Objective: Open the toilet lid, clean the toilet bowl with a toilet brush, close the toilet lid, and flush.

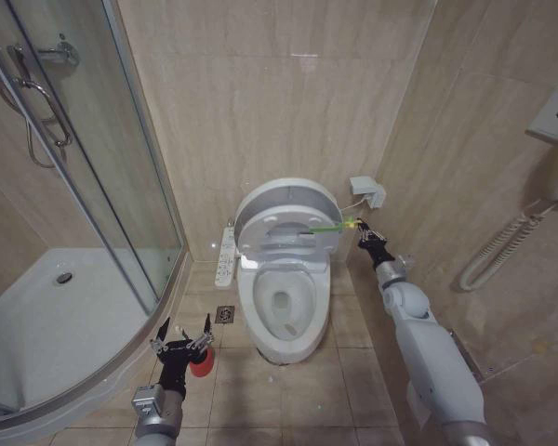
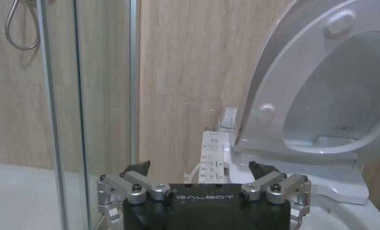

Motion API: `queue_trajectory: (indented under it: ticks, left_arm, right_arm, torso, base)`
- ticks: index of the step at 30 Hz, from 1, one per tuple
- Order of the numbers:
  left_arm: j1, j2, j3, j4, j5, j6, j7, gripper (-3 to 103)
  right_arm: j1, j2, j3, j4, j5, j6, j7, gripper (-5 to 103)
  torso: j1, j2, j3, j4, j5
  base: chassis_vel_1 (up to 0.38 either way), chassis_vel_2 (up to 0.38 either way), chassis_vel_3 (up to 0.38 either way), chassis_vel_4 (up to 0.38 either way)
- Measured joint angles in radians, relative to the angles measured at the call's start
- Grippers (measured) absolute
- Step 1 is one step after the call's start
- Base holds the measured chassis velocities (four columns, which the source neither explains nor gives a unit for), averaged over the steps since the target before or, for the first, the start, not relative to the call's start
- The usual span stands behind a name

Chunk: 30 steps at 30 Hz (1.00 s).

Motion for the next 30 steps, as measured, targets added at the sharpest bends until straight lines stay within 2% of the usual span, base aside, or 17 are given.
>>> queue_trajectory:
  ticks: [18, 30]
  left_arm:
    - [0.0, 0.0, 0.0, 0.0, 0.0, 0.0, 0.0, 100]
    - [0.0, 0.0, 0.0, 0.0, 0.0, 0.0, 0.0, 100]
  right_arm:
    - [0.243, -0.026, -0.107, -0.297, -0.01, 0.046, 0.018, 0]
    - [0.381, -0.013, -0.199, -0.417, 0.001, 0.027, 0.044, 0]
  torso:
    - [0.0, 0.0, 0.0, 0.0005, 0.0]
    - [0.0, 0.0, 0.0, -0.0007, 0.0004]
  base:
    - [0.0, 0.0, 0.0, 0.0]
    - [0.0, 0.0, 0.0, 0.0]
